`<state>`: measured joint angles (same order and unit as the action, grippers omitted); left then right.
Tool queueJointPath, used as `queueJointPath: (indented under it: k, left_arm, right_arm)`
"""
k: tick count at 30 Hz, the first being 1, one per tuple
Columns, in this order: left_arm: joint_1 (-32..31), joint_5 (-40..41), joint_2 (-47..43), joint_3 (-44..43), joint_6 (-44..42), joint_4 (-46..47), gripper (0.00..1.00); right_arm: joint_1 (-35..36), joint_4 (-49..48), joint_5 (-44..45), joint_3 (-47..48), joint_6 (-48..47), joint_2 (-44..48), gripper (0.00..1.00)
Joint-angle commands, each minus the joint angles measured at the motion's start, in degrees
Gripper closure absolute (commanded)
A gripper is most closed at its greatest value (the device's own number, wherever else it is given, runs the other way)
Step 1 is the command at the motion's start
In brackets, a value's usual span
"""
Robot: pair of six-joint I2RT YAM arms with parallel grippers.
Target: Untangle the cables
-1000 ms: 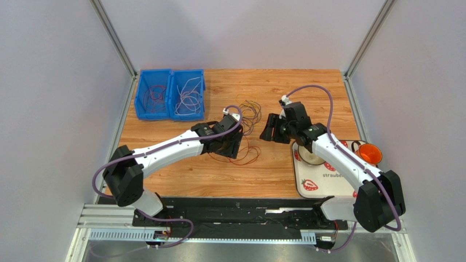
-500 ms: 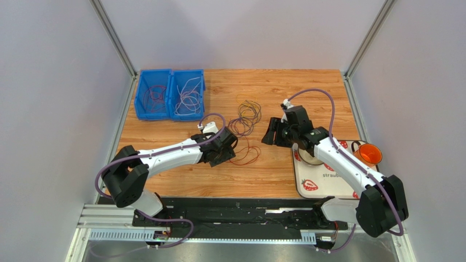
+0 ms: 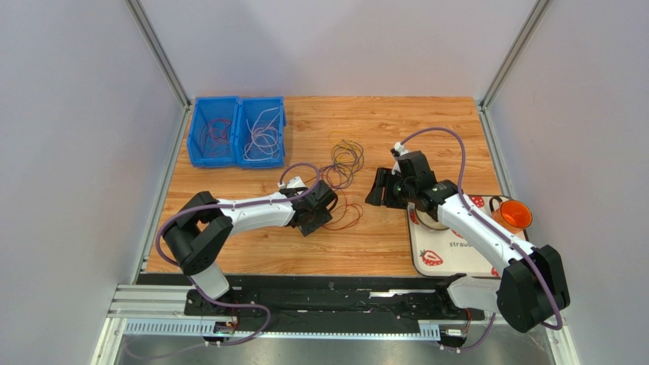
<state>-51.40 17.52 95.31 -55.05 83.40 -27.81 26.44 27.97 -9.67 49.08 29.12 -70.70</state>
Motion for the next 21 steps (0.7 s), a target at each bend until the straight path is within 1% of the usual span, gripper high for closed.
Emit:
queueJointPath:
  k: [1,2,5,6,8,9,11,12,13,16,21]
  left_arm:
    - [-0.4,-0.2,1.6,-1.2,2.5,2.5,0.41]
    - [-0.4,-0.1,1.9,-1.4,2.4,2.7,0.41]
    - [-0.4,0.0,3.0,-1.7,2.2,2.9,0.47]
    - [-0.4,-0.1,3.4,-1.9,2.1,2.9,0.52]
    - [-0.4,-0.4,4.3,-2.7,1.3,2.9,0.59]
    - [-0.4,-0.7,4.6,-2.9,1.1,2.9,0.68]
    - [-0.5,-1.2,5.3,-3.6,0.3,3.2,0.81]
    - [-0.5,-1.3,5.5,-3.7,0.2,3.3,0.92]
    - [-0.5,-1.4,5.7,-3.8,0.1,3.4,1.0]
    - [-0.5,-1.8,5.5,-3.7,-0.3,3.6,1.0]
    - [-0.5,-2.0,1.1,-3.8,-4.2,2.2,1.0]
  right_arm:
    - [-0.2,-2.6,-1.1,-1.7,-0.6,1.5,0.42]
    - [-0.3,-2.6,-1.1,-1.8,-0.5,1.4,0.42]
    - [-0.2,-2.5,-1.0,-2.3,-0.8,2.1,0.42]
    - [-0.3,-2.7,-0.8,-2.5,-0.8,2.3,0.42]
    - [-0.3,-3.0,-0.4,-3.2,-0.9,2.5,0.42]
    - [-0.2,-3.7,-0.5,-3.5,-1.0,2.4,0.42]
    - [-0.2,-4.4,-1.2,-3.9,-0.6,1.7,0.42]
    - [-0.2,-4.9,-1.6,-3.9,-0.5,1.4,0.42]
    - [-0.2,-5.1,-2.1,-3.9,-0.3,1.0,0.42]
    - [-0.2,-5.1,-2.1,-3.8,-0.5,0.8,0.42]
    - [-0.2,-6.1,-1.6,-4.8,0.0,0.7,0.42]
